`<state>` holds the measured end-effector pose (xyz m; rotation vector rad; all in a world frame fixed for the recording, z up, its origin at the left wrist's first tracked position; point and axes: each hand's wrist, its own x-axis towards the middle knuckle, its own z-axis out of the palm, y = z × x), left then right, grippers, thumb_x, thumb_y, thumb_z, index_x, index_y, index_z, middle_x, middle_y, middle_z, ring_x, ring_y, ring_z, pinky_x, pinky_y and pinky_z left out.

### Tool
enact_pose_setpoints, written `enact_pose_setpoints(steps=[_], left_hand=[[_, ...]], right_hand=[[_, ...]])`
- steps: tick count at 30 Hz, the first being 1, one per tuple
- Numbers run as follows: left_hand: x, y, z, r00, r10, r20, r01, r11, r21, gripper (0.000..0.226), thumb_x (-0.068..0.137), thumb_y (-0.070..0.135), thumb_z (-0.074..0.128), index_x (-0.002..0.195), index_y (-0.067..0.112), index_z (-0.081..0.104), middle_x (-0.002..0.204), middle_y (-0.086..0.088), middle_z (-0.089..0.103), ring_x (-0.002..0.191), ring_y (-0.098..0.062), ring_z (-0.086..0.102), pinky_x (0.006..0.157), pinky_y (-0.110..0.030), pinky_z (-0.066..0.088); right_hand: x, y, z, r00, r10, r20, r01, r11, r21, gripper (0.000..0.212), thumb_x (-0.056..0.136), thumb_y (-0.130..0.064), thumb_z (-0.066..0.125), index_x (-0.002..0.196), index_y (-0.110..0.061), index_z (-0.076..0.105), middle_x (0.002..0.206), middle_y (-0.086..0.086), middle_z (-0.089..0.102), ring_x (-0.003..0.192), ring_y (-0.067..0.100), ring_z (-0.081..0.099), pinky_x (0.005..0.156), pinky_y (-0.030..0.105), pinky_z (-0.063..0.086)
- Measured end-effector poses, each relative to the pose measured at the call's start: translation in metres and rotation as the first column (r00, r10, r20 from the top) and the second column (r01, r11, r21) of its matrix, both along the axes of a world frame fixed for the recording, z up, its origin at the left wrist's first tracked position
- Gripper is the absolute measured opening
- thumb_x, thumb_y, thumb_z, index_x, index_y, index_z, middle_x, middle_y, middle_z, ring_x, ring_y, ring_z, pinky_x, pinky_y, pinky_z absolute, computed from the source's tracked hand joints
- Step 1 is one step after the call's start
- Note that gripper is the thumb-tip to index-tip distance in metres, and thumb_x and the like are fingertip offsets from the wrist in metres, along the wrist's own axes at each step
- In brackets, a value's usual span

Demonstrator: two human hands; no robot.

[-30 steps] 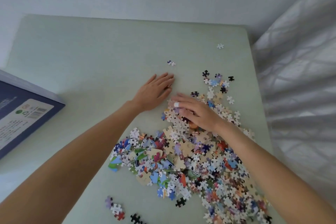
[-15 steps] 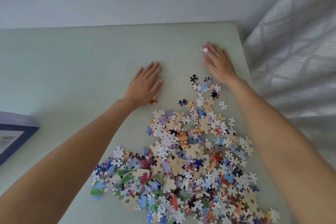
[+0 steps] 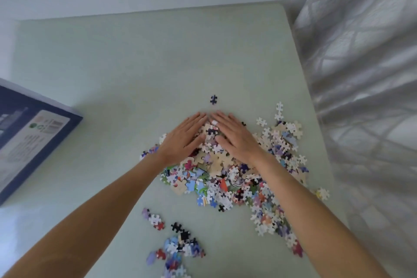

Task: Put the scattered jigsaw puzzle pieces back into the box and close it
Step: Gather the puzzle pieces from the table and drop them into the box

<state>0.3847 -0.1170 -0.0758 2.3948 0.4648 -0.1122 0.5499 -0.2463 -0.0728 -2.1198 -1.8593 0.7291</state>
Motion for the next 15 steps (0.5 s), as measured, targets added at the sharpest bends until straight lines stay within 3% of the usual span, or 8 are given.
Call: enact_pose_setpoints(steps=[5,8,10,12,15], left_hand=[[-0.056,-0.035,0.016,0.998,0.058,-0.012,-0.059,0.992,-0.109,0.072,0.089,0.066,0.006,0.147,0.025,0.019,0.153,0.008,0.017,0.142,-0.002,0.01,0.117,-0.029,0.01],[-0.087,-0.043,0.027,0.997,0.083,-0.012,-0.084,0.985,-0.148,0.071,0.089,0.067,0.011,0.144,0.026,0.03,0.149,0.006,0.033,0.133,-0.01,0.036,0.111,-0.034,0.029],[-0.1,-0.037,0.032,0.989,0.145,0.035,-0.141,0.985,-0.099,0.06,0.093,0.057,0.021,0.141,0.025,0.038,0.145,0.006,0.04,0.121,-0.016,0.051,0.103,-0.036,0.041],[-0.108,-0.027,0.03,0.973,0.216,0.084,-0.218,0.976,0.017,0.056,0.094,0.048,0.025,0.14,0.02,0.04,0.146,0.005,0.038,0.131,-0.013,0.04,0.108,-0.038,0.036],[-0.118,-0.015,0.021,0.959,0.279,-0.06,-0.268,0.952,0.147,0.067,0.091,0.059,0.009,0.148,0.024,0.014,0.155,0.009,0.009,0.144,-0.01,0.0,0.118,-0.036,0.001]], right_hand=[[-0.055,-0.029,0.007,0.991,0.025,-0.129,-0.021,0.999,0.03,0.055,0.097,-0.041,0.027,0.145,-0.015,0.028,0.154,-0.002,0.019,0.142,0.005,0.007,0.115,0.024,-0.007],[-0.063,-0.033,0.023,0.958,-0.014,-0.285,0.028,0.999,0.045,0.045,0.095,-0.039,0.037,0.129,-0.014,0.053,0.145,-0.002,0.04,0.132,0.007,0.032,0.113,0.035,0.019],[-0.048,-0.02,0.032,0.946,-0.108,-0.305,0.145,0.984,0.1,0.034,0.096,-0.028,0.044,0.122,-0.01,0.058,0.137,0.002,0.05,0.121,0.007,0.043,0.108,0.037,0.034],[-0.027,0.001,0.033,0.96,-0.197,-0.199,0.226,0.965,0.133,0.035,0.098,-0.022,0.044,0.13,-0.011,0.05,0.141,0.002,0.045,0.127,0.011,0.042,0.11,0.036,0.031],[0.002,0.035,0.021,0.968,-0.251,0.002,0.251,0.968,-0.021,0.053,0.099,-0.03,0.036,0.147,-0.012,0.019,0.156,0.003,0.01,0.144,0.016,0.006,0.115,0.031,0.005]])
